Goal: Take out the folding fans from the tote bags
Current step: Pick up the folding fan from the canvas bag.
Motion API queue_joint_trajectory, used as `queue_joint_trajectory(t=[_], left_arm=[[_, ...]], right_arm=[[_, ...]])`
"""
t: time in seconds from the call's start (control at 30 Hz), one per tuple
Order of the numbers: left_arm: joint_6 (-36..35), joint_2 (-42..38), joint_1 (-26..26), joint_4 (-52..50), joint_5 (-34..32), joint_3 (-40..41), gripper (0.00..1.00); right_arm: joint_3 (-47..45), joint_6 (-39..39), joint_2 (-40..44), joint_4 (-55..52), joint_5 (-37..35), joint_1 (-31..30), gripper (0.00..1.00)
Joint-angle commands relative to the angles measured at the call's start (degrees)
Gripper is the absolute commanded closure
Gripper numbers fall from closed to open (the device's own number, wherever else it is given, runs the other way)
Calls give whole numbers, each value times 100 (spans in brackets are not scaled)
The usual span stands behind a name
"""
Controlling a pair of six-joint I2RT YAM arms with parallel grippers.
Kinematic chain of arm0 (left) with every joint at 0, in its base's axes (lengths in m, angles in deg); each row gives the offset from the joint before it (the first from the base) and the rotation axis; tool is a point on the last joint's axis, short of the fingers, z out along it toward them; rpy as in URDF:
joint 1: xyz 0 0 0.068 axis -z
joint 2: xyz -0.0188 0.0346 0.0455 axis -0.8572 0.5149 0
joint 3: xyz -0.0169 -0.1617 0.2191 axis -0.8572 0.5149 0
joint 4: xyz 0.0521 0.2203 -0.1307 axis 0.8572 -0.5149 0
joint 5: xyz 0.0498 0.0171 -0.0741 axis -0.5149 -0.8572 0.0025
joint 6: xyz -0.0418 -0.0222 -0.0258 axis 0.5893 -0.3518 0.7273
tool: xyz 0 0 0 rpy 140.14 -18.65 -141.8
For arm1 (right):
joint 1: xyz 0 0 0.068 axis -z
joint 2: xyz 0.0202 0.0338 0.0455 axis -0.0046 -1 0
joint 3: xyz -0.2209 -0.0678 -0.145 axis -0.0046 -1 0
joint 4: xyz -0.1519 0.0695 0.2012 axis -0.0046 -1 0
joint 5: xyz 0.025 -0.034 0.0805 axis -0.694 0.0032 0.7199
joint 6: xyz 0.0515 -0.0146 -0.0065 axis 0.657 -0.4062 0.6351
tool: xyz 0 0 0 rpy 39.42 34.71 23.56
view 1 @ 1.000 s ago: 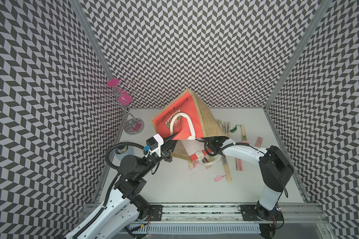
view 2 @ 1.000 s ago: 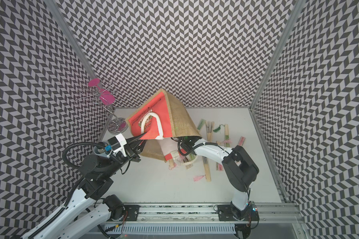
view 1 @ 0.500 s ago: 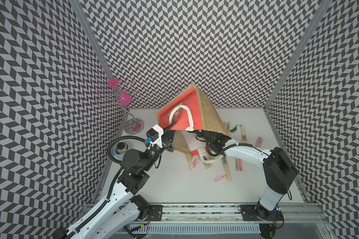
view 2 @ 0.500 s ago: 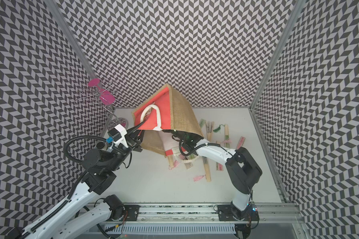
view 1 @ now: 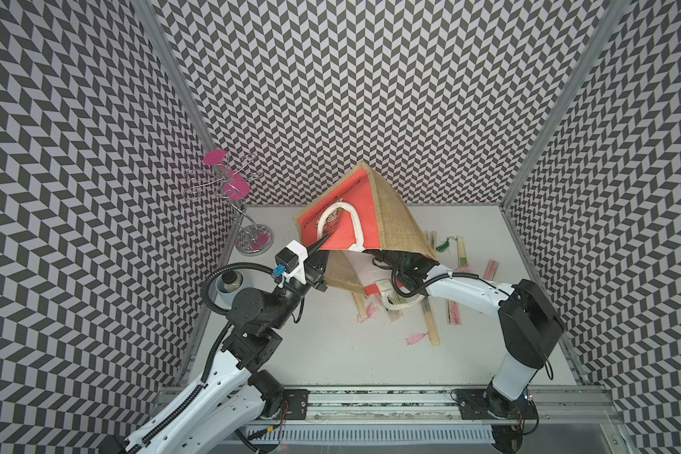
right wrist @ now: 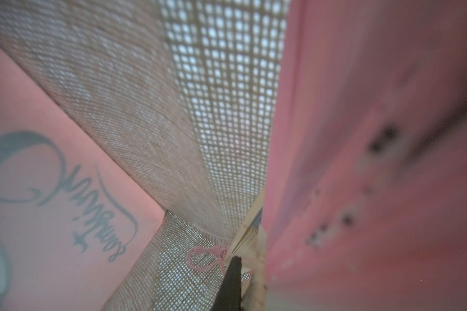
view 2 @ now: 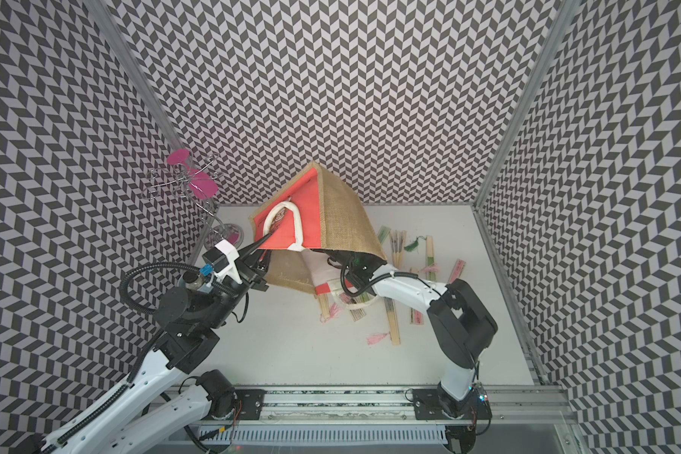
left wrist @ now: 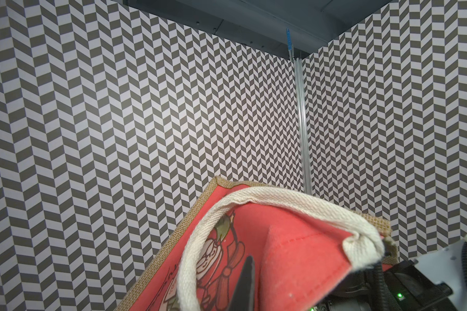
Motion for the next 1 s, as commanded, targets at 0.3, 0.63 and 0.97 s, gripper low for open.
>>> queue_joint_trajectory(t=[0.3, 0.63, 0.97], left_arm=[[-142, 352, -36, 210, -1344, -188, 100], [-208, 607, -69, -72, -2749, -259, 100], [-281, 781, -432, 6, -3131, -271, 100]], right_arm=[[-126, -844, 413, 345, -309, -222, 100], [-364, -2132, 852, 13, -952, -770, 100], [-895, -3207, 1360, -328, -193, -1144, 100]])
